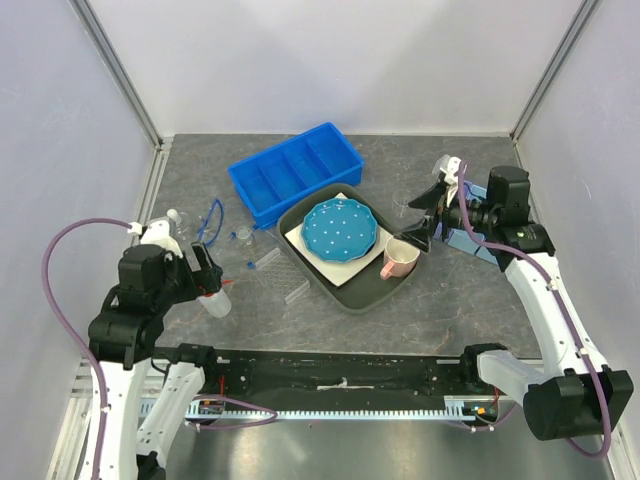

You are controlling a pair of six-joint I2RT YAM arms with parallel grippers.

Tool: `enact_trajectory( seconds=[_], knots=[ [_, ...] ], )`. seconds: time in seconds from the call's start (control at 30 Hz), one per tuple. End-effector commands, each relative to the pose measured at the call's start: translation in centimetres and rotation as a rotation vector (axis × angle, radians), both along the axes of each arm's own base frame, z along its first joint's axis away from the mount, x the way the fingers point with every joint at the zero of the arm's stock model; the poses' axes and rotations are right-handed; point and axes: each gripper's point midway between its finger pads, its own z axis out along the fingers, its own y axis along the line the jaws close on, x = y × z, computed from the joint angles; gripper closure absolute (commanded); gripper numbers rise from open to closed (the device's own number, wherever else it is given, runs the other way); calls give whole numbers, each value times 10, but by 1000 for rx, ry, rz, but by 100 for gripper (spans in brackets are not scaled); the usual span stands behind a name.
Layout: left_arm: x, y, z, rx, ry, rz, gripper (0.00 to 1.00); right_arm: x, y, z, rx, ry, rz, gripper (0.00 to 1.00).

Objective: Organize the chemistry lab equipment

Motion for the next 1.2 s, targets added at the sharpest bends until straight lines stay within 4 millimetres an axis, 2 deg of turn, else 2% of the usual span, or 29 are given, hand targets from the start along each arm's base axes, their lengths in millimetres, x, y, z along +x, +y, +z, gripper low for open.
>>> enact_trajectory(
  seconds=[0.0, 0.07, 0.23, 0.43, 0.53, 0.67, 0.77, 0.97, 1.17],
  knots=[
    [2, 11, -24, 18, 112, 87, 4, -8, 6, -8, 3, -77, 79, 2],
    [4, 13, -34, 27, 160, 104, 4, -9, 7, -17, 9, -65, 88, 2],
    [10, 8, -53, 24, 259, 86, 5, -15, 9, -22, 19, -58, 120, 2],
    [18, 7, -64, 37, 346, 87, 5, -24, 11, -30, 30, -47, 156, 2],
    [24, 13, -64, 35, 383, 166, 4, -26, 12, -31, 34, -48, 165, 2],
    [31, 12, -63, -54, 390, 316, 4, -27, 12, -31, 35, -47, 169, 2],
    [27, 23, -66, -63, 390, 442, 5, -29, 13, -32, 38, -46, 173, 2],
    [14, 31, -75, -114, 383, 599, 12, -29, 12, -32, 37, -43, 172, 2],
    [17, 29, -88, -137, 431, 658, 20, -30, 12, -30, 36, -49, 169, 2]
  ],
)
